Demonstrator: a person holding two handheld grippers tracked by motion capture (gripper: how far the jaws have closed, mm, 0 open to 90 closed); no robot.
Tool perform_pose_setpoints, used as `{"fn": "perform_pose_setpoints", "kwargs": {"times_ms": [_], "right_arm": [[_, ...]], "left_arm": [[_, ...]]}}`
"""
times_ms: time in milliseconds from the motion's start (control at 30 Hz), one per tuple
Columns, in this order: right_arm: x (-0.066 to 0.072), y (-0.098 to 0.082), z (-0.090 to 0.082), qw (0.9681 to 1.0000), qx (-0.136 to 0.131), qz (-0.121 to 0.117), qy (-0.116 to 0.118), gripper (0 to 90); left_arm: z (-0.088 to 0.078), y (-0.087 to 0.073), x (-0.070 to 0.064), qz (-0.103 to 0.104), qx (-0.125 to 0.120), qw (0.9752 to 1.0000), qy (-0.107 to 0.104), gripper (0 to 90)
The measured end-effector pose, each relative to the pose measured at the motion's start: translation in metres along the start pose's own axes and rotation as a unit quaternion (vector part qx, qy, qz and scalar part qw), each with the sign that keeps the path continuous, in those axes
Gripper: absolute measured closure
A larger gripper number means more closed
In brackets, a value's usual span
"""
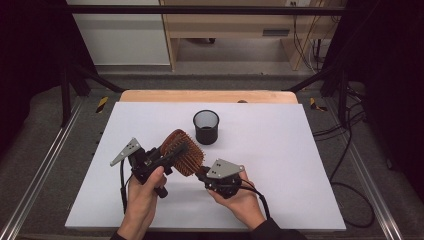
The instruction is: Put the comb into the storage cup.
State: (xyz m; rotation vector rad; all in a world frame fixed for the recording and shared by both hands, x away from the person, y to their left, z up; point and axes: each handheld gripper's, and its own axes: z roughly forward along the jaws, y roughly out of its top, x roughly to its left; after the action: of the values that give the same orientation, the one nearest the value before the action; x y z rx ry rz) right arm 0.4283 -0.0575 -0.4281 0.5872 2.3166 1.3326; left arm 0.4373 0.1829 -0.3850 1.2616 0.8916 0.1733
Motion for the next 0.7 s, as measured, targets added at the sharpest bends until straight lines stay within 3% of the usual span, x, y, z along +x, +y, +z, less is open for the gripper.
{"fn": "perform_pose_setpoints", "kwargs": {"times_ms": [333,700], "right_arm": [[0.0003,0.0003,0.0010,1.0000,-0.001,0.006,0.007,72.6],[-0.0001,-0.0001,0.0017,0.9998,-0.005,0.011,0.013,72.3]], "left_arm": [[-0.0014,-0.0001,0.0032,-0.020,-0.004,0.9998,0.001,50.2],[-0.0022,-0.0003,0.0038,-0.024,-0.008,0.9997,0.001,50.3]]}}
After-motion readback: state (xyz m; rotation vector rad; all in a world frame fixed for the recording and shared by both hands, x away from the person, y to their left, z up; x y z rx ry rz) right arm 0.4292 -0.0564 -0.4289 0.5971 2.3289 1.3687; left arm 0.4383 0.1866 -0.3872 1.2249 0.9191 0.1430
